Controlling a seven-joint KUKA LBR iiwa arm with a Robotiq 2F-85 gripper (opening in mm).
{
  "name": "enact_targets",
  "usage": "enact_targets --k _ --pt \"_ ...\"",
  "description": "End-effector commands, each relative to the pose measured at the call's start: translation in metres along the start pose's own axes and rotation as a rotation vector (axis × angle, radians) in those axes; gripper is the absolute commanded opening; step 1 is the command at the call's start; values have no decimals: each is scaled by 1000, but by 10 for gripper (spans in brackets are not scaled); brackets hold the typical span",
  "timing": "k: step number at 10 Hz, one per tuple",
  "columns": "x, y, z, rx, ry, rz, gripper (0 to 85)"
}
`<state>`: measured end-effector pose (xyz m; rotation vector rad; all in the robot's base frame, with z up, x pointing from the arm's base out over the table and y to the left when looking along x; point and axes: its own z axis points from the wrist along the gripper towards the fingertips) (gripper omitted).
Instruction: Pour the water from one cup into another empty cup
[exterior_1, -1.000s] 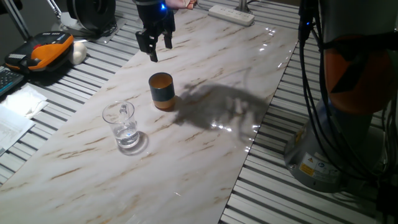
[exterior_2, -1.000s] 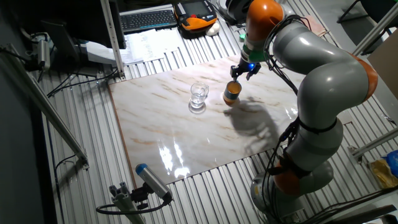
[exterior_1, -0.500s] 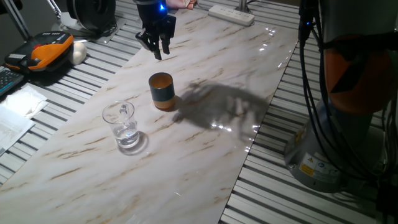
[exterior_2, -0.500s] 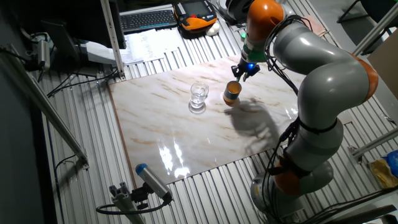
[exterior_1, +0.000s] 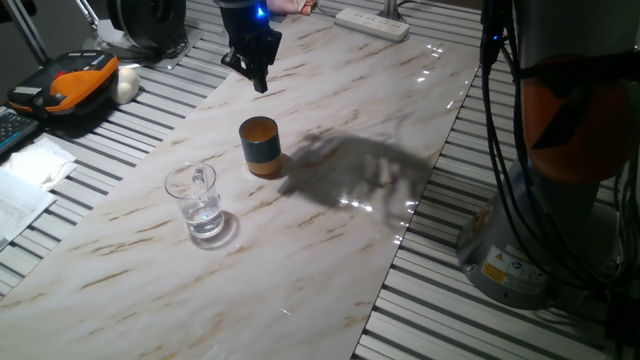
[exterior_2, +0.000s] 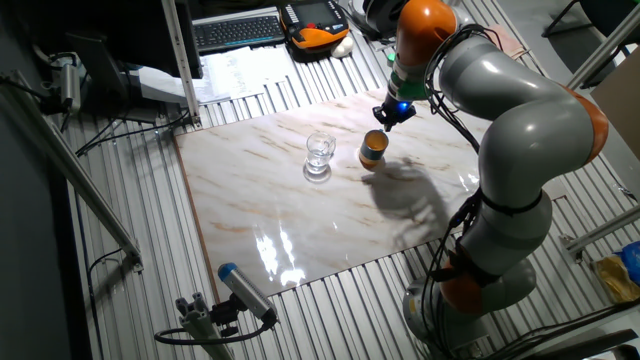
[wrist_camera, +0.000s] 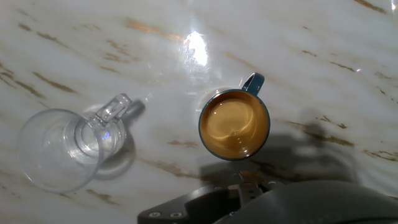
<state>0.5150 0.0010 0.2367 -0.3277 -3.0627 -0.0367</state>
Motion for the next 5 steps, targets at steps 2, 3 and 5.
enact_targets --k 2,3,5 --pt "0 0 0 -2 0 2 0" --pt "0 0 0 -3 0 2 0" --pt "0 0 0 -6 1 3 0"
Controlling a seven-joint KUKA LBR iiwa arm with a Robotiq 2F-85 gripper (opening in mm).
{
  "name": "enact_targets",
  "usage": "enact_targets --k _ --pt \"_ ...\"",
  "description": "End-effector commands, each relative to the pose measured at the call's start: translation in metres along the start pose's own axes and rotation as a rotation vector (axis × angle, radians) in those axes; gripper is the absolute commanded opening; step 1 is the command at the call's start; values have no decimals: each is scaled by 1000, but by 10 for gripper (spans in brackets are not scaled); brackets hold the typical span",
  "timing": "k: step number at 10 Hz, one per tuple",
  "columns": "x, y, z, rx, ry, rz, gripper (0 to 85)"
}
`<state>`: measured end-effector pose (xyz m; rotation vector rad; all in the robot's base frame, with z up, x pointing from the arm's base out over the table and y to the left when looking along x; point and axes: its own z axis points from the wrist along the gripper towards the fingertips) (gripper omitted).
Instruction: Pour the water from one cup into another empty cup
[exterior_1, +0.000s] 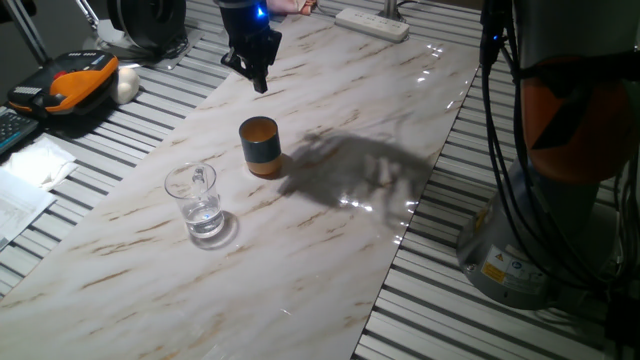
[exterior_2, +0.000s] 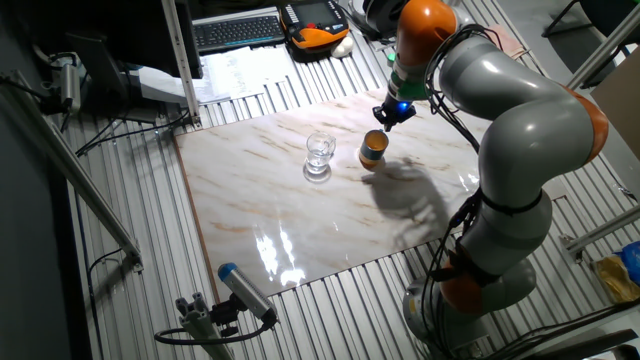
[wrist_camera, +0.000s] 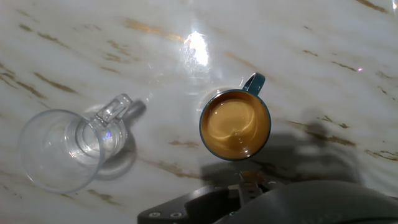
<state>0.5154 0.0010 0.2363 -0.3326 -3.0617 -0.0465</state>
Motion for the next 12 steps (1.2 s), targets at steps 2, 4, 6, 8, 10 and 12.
enact_targets --k 2,4,6,8,10,12 --pt "0 0 0 0 0 0 0" --pt "0 1 -1 8 -5 -2 0" --pt "0 1 -1 19 -13 -6 0" --pt "1 3 -1 19 -14 -6 0" --pt "1 5 -1 18 -14 0 0" --pt "1 11 -3 22 -14 9 0"
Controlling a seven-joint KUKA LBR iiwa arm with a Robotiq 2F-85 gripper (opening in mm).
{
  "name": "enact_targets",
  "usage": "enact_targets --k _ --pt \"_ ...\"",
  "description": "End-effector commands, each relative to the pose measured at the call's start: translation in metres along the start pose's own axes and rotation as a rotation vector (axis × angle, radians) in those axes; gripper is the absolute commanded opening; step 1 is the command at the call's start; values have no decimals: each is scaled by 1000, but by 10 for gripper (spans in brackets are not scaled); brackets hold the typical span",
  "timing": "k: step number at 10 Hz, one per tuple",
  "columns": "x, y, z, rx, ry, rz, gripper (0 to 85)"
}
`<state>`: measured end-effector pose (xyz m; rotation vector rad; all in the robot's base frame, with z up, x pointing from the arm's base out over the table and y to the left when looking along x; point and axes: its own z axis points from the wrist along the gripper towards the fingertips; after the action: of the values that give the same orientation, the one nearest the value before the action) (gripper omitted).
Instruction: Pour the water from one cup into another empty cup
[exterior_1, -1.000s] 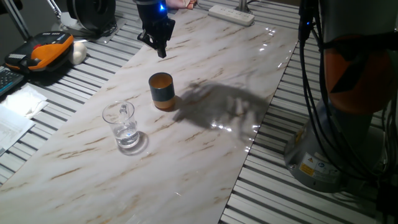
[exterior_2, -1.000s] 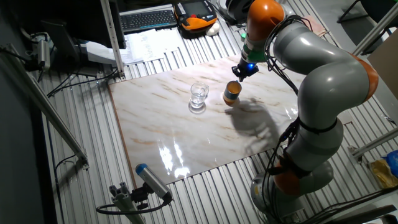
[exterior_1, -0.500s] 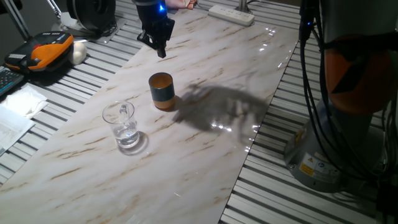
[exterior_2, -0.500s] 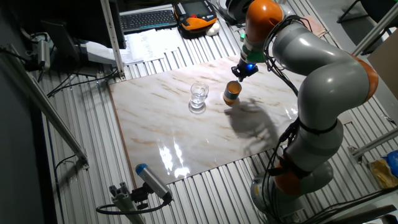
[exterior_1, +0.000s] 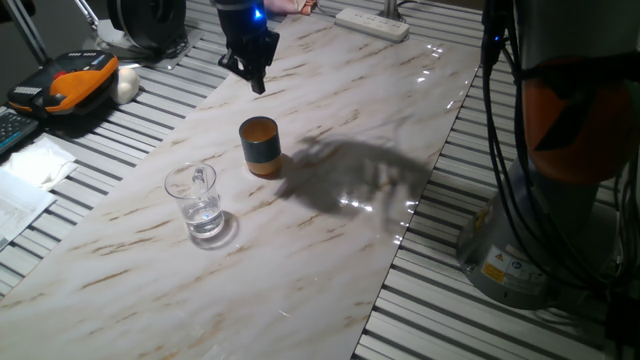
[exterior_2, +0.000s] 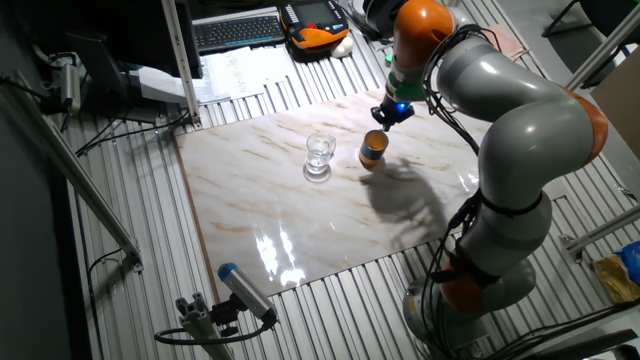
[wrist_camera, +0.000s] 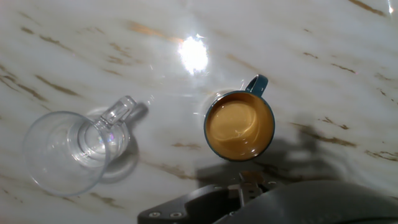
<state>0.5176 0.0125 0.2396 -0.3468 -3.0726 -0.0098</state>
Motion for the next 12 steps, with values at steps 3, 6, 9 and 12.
enact_targets --k 3,6,9,12 --pt "0 9 1 0 -1 5 0" --pt "2 19 1 -3 -5 9 0" --pt "5 31 2 -7 -10 18 0" --pt "8 40 5 -15 -8 23 0"
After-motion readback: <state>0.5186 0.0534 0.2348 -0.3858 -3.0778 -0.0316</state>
